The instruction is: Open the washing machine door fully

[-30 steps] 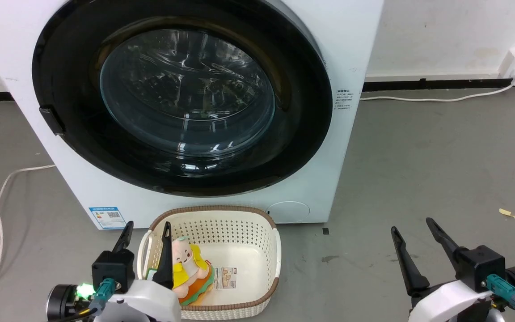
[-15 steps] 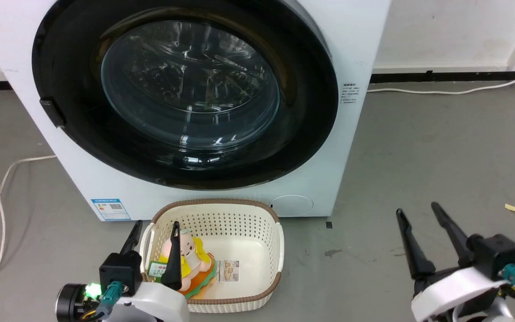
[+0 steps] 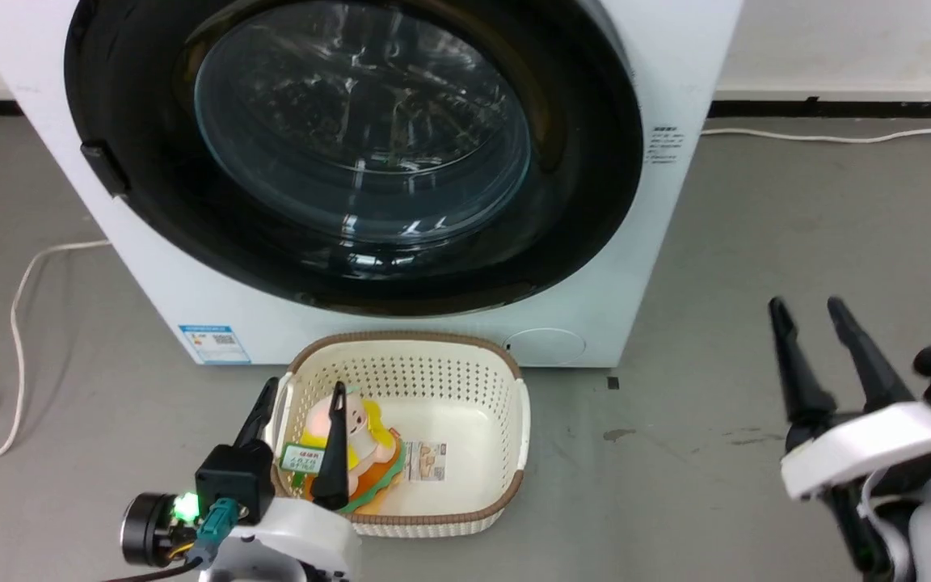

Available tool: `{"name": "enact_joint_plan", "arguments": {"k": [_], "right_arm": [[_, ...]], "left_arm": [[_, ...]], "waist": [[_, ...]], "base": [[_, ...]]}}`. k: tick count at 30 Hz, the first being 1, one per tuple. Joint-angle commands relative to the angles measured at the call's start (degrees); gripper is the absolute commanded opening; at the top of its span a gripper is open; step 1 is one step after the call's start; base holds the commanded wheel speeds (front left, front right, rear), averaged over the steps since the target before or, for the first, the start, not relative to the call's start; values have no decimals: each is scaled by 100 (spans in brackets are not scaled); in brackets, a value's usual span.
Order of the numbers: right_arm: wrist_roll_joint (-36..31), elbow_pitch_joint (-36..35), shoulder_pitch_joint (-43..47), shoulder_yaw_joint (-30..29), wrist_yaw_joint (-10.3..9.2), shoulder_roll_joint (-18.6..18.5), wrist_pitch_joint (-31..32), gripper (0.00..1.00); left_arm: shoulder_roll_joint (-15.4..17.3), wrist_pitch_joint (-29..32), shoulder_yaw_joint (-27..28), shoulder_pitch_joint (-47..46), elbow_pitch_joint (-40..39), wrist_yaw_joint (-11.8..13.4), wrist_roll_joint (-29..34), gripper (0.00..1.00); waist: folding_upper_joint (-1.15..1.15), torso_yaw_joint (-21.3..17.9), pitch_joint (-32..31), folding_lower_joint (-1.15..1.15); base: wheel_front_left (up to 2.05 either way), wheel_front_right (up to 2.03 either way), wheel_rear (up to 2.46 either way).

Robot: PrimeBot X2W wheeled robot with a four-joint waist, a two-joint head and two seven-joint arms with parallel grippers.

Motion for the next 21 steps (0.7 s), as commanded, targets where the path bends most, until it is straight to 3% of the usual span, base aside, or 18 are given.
{"name": "enact_joint_plan", "arguments": {"k": [1, 2, 21], "right_arm": [[149, 38, -161, -53, -1, -33, 44, 32], [230, 72, -229, -91, -1, -36, 83, 0], [1309, 1400, -2119, -914, -2, 4, 1129, 0]], "left_arm": [[3, -68, -47, -103, 4, 36, -34, 100], [3, -80, -69, -120, 7, 47, -48, 100], [5, -308, -443, -419, -45, 233, -254, 100]], "waist": [[0, 43, 43, 0], [0, 66, 64, 0], [0, 487, 685, 0]], "base": [[0, 0, 0], [0, 0, 0], [0, 0, 0]]}}
